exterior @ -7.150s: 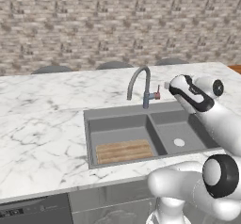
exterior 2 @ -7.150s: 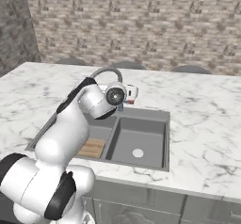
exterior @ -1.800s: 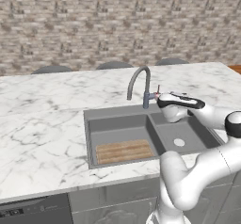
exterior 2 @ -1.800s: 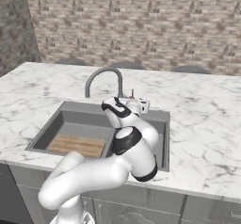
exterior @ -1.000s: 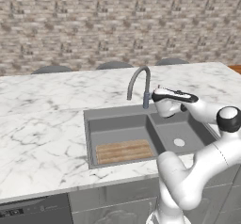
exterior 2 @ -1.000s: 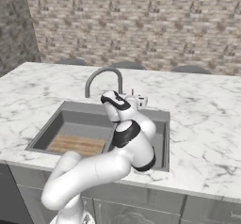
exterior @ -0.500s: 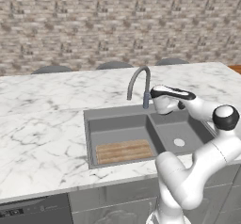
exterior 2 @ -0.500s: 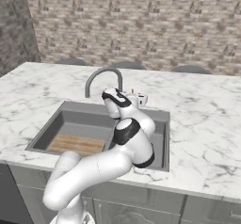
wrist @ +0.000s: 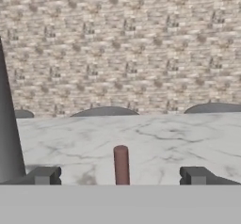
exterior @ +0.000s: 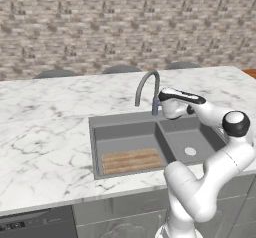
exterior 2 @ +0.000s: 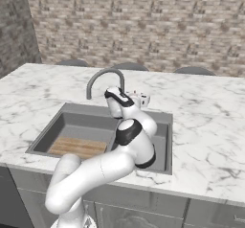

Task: Turn on the sink faucet with hot water and rinse the cutting board for ten seconds, then turn off the faucet. Push the cutting board to reach the water if necessary.

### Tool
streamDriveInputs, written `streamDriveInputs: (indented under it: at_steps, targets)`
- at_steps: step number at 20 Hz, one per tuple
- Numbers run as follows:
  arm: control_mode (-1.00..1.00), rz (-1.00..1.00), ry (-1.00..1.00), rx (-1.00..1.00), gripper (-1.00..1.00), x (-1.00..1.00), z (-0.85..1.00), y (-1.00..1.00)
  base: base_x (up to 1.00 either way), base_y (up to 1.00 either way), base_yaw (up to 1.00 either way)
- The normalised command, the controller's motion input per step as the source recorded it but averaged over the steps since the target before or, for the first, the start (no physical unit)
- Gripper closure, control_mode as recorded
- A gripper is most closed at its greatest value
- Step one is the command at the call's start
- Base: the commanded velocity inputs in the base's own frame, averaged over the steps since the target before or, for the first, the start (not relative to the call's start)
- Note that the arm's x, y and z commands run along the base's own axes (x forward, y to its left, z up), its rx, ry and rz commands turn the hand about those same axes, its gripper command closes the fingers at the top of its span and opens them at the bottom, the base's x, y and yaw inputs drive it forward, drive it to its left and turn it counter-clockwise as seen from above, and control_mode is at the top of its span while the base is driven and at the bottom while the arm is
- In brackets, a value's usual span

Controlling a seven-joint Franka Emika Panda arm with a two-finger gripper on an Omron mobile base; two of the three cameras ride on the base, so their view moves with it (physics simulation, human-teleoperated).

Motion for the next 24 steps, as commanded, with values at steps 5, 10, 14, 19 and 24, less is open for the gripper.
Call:
streamDriveInputs:
  at_steps: [5, 10, 14, 19, 24]
  targets:
    - [-1.0, 0.0, 0.0, 0.0, -1.0, 0.09, 0.0, 0.0, 0.0, 0.0, 0.0]
    - [-1.0, 0.0, 0.0, 0.0, -1.0, 0.02, 0.0, 0.0, 0.0, 0.0, 0.0]
    - [-1.0, 0.0, 0.0, 0.0, -1.0, 0.0, 0.0, 0.0, 0.0, 0.0, 0.0]
    - [-1.0, 0.0, 0.0, 0.0, -1.0, 0.0, 0.0, 0.0, 0.0, 0.0, 0.0]
    - [-1.0, 0.0, 0.0, 0.0, -1.0, 0.0, 0.0, 0.0, 0.0, 0.0, 0.0]
